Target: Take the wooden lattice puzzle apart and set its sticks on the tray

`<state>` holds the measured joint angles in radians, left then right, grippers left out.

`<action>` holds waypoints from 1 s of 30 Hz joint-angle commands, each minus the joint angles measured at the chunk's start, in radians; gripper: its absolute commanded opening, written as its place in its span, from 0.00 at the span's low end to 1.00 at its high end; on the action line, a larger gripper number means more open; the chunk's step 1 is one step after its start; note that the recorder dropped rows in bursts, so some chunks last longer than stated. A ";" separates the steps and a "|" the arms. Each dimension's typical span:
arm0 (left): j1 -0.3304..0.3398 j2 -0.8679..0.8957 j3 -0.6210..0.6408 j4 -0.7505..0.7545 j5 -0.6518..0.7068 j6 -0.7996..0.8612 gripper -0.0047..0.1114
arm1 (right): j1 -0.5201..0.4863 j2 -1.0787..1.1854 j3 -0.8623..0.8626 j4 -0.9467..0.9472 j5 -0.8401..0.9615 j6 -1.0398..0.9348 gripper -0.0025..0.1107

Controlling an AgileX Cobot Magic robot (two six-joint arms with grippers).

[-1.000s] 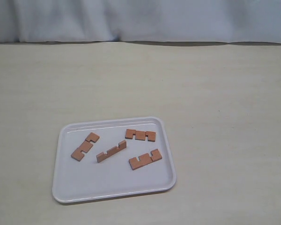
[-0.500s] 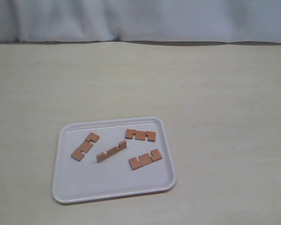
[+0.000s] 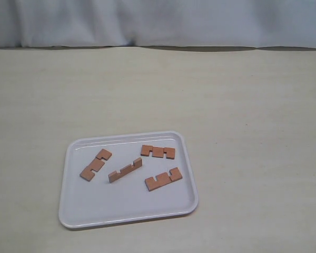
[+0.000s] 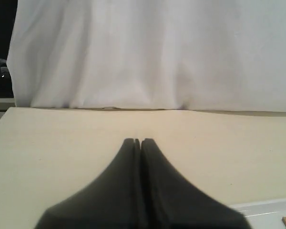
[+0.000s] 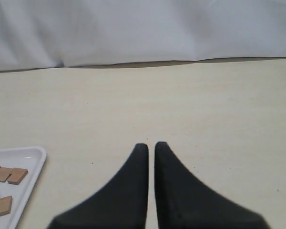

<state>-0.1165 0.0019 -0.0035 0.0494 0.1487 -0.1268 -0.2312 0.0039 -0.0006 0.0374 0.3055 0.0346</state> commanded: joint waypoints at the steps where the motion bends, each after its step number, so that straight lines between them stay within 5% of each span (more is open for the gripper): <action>1: 0.000 -0.002 0.003 -0.010 -0.032 -0.010 0.04 | 0.002 -0.004 0.001 0.003 -0.012 -0.006 0.06; 13: 0.000 -0.002 0.003 -0.096 0.044 -0.043 0.04 | 0.002 -0.004 0.001 0.003 -0.012 -0.006 0.06; 30: 0.000 -0.002 0.003 -0.034 0.190 -0.036 0.04 | 0.002 -0.004 0.001 0.003 -0.012 -0.006 0.06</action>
<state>-0.1165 0.0019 -0.0031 0.0117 0.3409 -0.1593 -0.2312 0.0039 -0.0006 0.0374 0.3055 0.0346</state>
